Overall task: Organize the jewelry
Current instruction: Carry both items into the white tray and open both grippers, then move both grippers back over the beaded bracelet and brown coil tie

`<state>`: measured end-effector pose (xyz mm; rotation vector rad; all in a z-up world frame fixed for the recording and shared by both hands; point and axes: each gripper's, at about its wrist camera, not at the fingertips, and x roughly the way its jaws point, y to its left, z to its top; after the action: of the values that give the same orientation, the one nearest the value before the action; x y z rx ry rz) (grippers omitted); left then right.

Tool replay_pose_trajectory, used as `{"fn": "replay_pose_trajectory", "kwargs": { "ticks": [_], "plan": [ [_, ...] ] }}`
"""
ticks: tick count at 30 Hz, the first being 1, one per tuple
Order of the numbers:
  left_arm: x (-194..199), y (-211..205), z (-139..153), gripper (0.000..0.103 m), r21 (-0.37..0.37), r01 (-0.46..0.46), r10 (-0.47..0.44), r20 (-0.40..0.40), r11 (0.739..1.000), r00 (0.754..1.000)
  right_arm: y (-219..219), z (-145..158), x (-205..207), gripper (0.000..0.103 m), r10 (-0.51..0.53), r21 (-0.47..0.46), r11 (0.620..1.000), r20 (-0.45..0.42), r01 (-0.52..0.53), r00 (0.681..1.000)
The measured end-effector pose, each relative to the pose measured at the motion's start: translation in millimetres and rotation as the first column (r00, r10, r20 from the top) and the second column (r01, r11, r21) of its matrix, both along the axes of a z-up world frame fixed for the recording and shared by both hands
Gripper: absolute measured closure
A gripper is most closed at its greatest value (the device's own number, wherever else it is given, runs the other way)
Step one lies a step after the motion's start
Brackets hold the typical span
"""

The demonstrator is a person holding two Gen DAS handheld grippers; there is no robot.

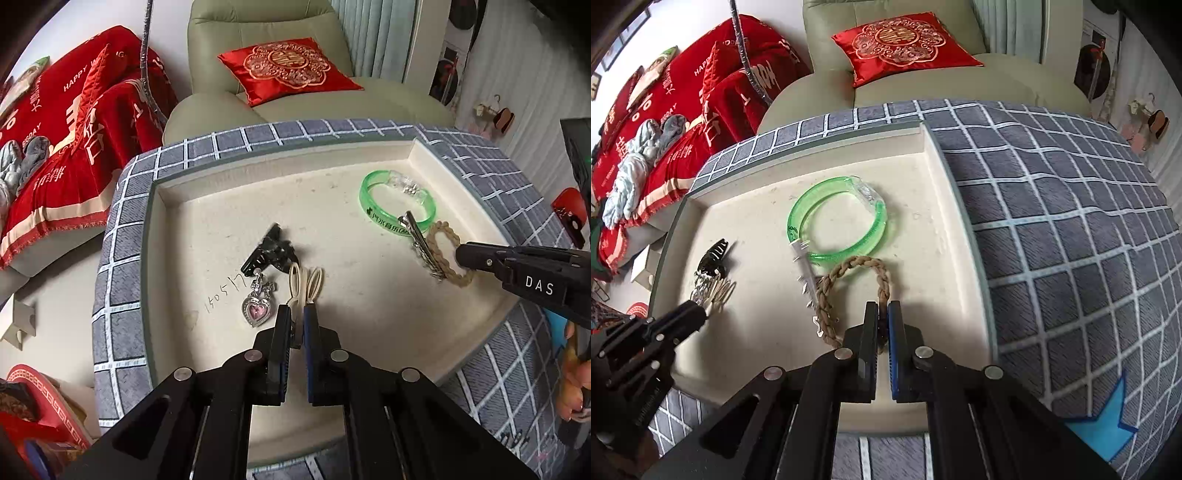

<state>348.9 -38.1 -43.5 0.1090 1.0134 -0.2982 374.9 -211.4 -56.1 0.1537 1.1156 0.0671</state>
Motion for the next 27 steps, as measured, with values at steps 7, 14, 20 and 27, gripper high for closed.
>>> {"fn": "replay_pose_trajectory", "kwargs": {
  "ticks": [7,14,20,27],
  "plan": [
    [13.3,-0.5,-1.8,0.080,0.022,-0.030,0.030,0.020,0.999,0.999,6.4,-3.0,14.8,0.098,0.000,0.010,1.000,0.017,-0.001,1.000],
    [7.9,-1.2,-0.5,0.080,0.034,-0.032,0.031,0.041,0.999,0.999,2.6,-2.0,11.0,0.096,0.003,0.023,1.000,0.018,-0.003,1.000],
    [4.2,3.7,3.1,0.080,0.002,-0.040,0.039,0.043,0.999,0.998,-0.6,5.0,4.8,0.062,-0.007,0.061,0.998,0.033,0.005,0.999],
    [1.5,7.0,3.3,0.080,0.013,-0.064,0.063,0.046,0.998,0.997,5.3,23.1,-10.7,0.037,0.009,0.104,0.994,0.088,-0.019,0.996]
  ]
}}
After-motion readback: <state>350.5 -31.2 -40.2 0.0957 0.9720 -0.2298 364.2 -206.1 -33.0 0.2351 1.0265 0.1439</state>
